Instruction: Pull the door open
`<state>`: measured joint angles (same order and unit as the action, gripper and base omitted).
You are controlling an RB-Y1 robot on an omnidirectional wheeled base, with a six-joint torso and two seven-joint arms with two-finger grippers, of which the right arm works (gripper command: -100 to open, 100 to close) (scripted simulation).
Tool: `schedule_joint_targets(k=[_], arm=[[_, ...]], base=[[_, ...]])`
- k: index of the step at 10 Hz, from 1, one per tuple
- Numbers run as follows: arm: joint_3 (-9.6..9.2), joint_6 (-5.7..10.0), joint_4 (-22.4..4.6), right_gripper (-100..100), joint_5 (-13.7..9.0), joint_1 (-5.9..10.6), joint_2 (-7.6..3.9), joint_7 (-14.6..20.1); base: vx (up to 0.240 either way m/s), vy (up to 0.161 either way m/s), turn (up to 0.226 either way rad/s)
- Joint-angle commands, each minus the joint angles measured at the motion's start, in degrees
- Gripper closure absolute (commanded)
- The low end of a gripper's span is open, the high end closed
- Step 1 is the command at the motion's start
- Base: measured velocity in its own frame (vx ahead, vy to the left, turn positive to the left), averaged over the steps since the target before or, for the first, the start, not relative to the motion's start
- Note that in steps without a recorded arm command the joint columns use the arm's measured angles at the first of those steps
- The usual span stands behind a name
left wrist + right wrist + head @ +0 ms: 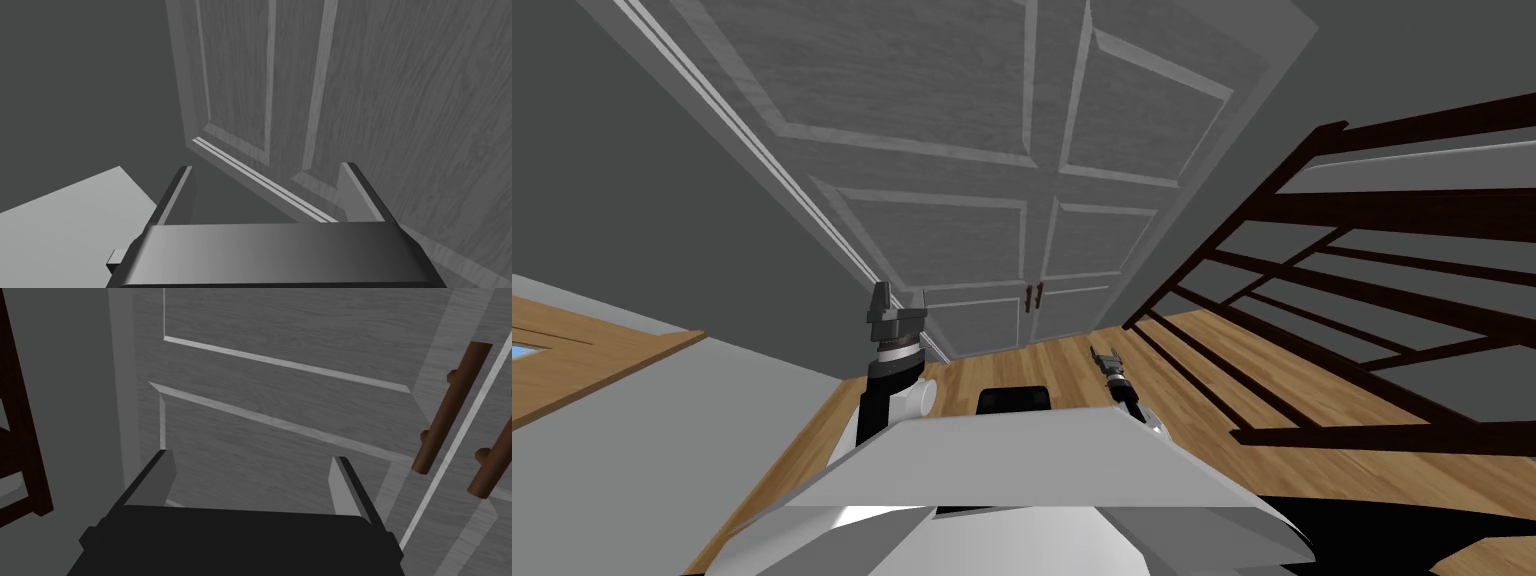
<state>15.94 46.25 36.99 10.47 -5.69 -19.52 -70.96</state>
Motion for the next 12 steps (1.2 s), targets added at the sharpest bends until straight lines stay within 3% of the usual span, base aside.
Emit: schedule_joint_targets(k=[1, 7, 9, 10, 12], arm=[[-0.36, -0.42, 0.70, -100, -0.34, 0.36, 0.59, -0.53], [-4.31, -0.45, 2.75, -100, 0.23, 4.50, 5.64, -1.50], [-4.31, -0.45, 2.75, -100, 0.23, 4.50, 5.64, -1.50], [-5.68, -0.30, 3.33, -100, 0.63, 5.88, 7.34, -1.63], [-5.68, -0.30, 3.86, -100, 0.63, 5.88, 7.34, -1.63]], base=[[0.179, -0.042, 0.053], [0.214, -0.015, 0.102], [0.093, 0.020, 0.003], [0.122, 0.029, 0.125], [0.114, 0.028, 0.042]])
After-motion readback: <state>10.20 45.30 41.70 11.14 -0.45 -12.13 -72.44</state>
